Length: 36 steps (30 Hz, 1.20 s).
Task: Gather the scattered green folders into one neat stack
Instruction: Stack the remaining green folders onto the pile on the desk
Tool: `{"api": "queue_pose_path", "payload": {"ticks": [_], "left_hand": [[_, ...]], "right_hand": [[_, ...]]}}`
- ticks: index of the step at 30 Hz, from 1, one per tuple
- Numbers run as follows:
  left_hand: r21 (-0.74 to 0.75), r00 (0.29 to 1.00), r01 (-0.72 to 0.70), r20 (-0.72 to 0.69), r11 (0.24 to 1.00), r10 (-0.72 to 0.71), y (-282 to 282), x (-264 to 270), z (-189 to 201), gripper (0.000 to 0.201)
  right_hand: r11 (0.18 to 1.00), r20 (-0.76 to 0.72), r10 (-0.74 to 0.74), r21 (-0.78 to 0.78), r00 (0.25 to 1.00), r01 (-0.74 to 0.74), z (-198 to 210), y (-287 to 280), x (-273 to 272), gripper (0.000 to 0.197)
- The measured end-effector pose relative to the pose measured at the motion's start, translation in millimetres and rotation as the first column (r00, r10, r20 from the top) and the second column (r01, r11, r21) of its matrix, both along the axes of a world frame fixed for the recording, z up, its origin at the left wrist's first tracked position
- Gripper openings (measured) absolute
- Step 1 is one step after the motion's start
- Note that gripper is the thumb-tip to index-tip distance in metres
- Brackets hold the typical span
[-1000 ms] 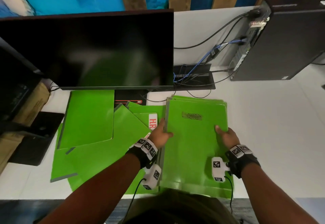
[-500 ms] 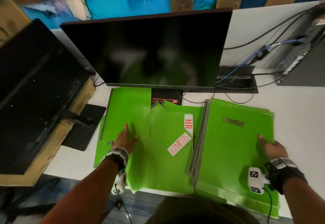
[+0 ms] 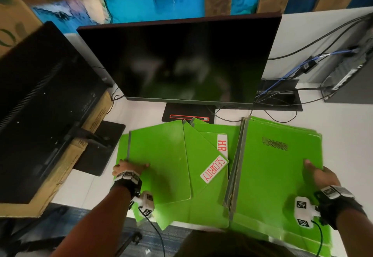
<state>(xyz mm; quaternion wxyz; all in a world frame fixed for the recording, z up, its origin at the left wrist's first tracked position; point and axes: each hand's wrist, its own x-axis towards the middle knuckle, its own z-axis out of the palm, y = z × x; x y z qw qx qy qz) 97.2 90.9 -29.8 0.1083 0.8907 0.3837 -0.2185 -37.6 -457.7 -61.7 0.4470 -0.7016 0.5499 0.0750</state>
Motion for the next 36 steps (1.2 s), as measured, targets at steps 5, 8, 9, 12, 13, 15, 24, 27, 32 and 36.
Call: {"api": "queue_pose_path", "payload": {"ticks": [5,8,9,12,13,15,24,27,32,36], "left_hand": [[-0.062,0.996,0.067,-0.055,0.996,-0.07,17,15,-9,0.116],[-0.057,0.982,0.168,0.097,0.984,-0.162,20,24,-7,0.113],[-0.093,0.967,0.206,0.173,0.974,-0.188,20,29,-7,0.115],[-0.23,0.923,0.306,0.308,0.924,-0.23,13,45,-15,0.116],[-0.263,0.912,0.347,0.317,0.9,-0.259,5,46,-12,0.113],[-0.311,0.882,0.448,0.303,0.838,-0.359,-18,47,-2,0.114],[-0.249,0.746,0.662,0.126,0.708,-0.654,-53,64,-7,0.115],[-0.345,0.78,0.614,0.126,0.71,-0.613,-57,60,2,0.106],[-0.441,0.824,0.566,0.298,0.696,-0.482,-48,58,7,0.05],[-0.559,0.849,0.529,0.347,0.638,-0.399,-32,58,33,0.051]], "right_hand": [[1.0,0.006,-0.009,0.023,1.0,0.008,-3,-1,-1,0.067],[1.0,0.011,0.002,0.021,1.0,-0.002,-3,-2,1,0.067],[1.0,0.005,0.008,0.017,1.0,-0.008,-2,-2,1,0.065],[1.0,-0.012,0.019,0.004,1.0,-0.019,-1,-3,1,0.063],[1.0,-0.018,0.015,0.001,1.0,-0.015,-1,-2,1,0.063],[1.0,-0.011,0.025,0.004,1.0,-0.025,0,-2,1,0.062],[0.998,0.001,0.063,0.0,0.998,-0.063,7,-2,3,0.058],[0.998,-0.002,0.068,-0.006,0.998,-0.068,8,-2,3,0.057],[0.997,-0.005,0.074,-0.004,0.997,-0.074,8,-1,2,0.059],[0.996,-0.016,0.086,-0.008,0.996,-0.087,10,-2,1,0.063]]}}
